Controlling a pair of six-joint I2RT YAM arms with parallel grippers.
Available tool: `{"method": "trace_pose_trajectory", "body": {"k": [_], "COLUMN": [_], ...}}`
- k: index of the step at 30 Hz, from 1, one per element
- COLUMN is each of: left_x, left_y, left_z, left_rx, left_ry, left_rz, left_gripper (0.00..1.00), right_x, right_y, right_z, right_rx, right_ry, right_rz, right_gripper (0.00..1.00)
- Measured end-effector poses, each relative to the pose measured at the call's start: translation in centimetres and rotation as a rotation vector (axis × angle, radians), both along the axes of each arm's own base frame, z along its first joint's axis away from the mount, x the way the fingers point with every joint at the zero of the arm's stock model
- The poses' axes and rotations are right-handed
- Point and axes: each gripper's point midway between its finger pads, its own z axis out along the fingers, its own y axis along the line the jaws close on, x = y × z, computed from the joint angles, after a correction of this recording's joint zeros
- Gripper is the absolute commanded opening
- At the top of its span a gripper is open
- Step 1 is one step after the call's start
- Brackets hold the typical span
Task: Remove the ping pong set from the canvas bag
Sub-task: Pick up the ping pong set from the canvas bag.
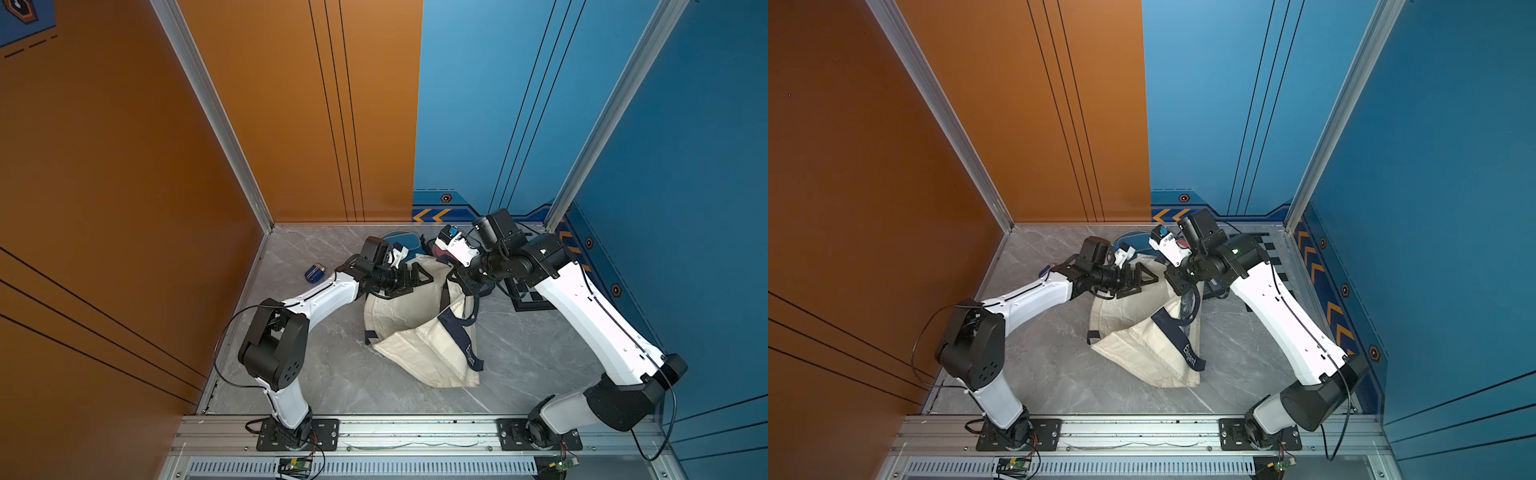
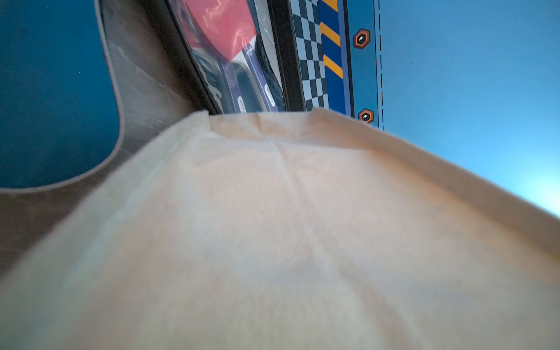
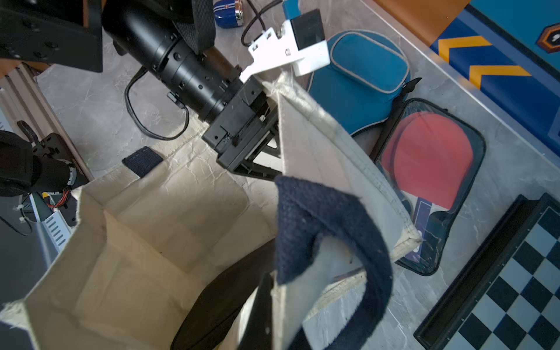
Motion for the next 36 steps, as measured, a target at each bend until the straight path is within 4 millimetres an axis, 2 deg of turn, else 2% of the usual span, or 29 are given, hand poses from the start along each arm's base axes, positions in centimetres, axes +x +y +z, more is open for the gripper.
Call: {"method": "trace_pose_trajectory", "body": {"k": [5, 12, 17, 25, 31, 33, 34, 35, 36], "left_x": [-0.4, 0.1, -0.5, -2.8, -3.7, -3.6, -3.5, -3.4, -3.4], "left_y": [-0.7, -2.5, -4.3, -5.1, -5.7, -5.7, -5.8, -5.9, -5.9], "left_z": [0.8, 3.4, 2.3, 0.1, 0.2, 0.7, 0.8, 0.8, 0.7], "left_rx": [0.0, -0.019, 0.013, 0.13, 0.137, 0.131, 0.129, 0.123, 0.119], "left_ry": [-0.028, -0.096, -0.1, -0.112, -0.157, -0.183, -0.191, -0.201, -0.206], "left_rz": [-0.034, -0.094, -0.151, -0.224, -0.278, -0.283, -0.285, -0.285, -0.288], "left_gripper": [0.98, 0.98, 0.98, 0.98, 0.98, 1.0, 0.99, 0.91, 0.74], "right_x": [-0.1, -0.2, 0.0, 0.5, 0.9, 0.6, 0.4, 0.0, -0.4], "right_y": [-0.5, -0.8, -0.7, -0.4, 2.0, 2.7, 2.7, 2.8, 2.7], "right_z": [-0.9, -1.2, -1.5, -0.9, 2.0, 2.2, 2.1, 1.8, 1.5], "right_rx": [-0.025, -0.013, 0.008, 0.09, 0.12, 0.12, 0.118, 0.115, 0.107], "right_ry": [0.018, 0.045, 0.071, 0.114, 0.077, 0.072, 0.074, 0.077, 0.08], "right_rz": [-0.013, -0.015, -0.015, -0.038, 0.006, 0.024, 0.03, 0.036, 0.042], "right_gripper": [0.0, 0.0, 0.0, 0.0, 0.0, 0.0, 0.0, 0.0, 0.0]}}
